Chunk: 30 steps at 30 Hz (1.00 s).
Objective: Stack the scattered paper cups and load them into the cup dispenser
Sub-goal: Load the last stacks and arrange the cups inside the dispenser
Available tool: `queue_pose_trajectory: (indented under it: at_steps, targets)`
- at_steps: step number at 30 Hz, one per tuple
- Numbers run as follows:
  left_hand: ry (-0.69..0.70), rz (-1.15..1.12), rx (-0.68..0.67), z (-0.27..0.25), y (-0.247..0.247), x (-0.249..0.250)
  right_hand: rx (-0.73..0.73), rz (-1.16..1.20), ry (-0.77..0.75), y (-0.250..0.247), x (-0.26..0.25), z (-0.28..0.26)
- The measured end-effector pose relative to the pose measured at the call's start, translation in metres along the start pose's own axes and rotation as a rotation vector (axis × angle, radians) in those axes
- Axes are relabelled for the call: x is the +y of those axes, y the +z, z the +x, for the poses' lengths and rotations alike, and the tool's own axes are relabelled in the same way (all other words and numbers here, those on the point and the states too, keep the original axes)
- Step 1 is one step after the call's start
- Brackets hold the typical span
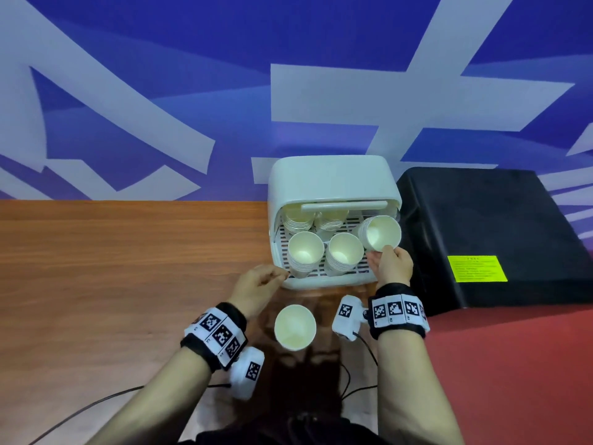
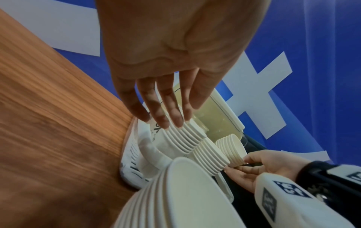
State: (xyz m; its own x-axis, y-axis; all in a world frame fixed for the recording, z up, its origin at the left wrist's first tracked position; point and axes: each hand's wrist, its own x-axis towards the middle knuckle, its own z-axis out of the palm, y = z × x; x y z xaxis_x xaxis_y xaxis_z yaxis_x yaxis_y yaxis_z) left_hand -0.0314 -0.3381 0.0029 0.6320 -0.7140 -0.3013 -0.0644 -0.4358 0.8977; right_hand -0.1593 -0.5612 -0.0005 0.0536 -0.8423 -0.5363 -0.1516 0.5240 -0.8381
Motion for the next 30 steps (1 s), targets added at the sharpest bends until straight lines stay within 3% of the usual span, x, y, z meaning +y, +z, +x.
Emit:
queue_pose_trajectory:
  at_steps: [11, 18, 22, 30]
  targets:
    - [-0.04, -0.028, -0.08, 0.0, 0.004, -0.007, -0.08, -0.344, -0.01, 0.022, -0.003, 0.045]
    - [-0.068, 0.065, -0.201, -0.01, 0.001, -0.001, -0.113, -0.357, 0.004, 0.02, -0.023, 0.014]
    - [-0.084, 0.21, -0.297, -0.014, -0.001, 0.001, -0.124, -0.36, -0.024, 0.009, -0.023, -0.01]
    - [-0.102, 0.524, -0.246, -0.015, 0.002, 0.005, -0.231, -0.43, -0.098, -0.012, -0.004, -0.036]
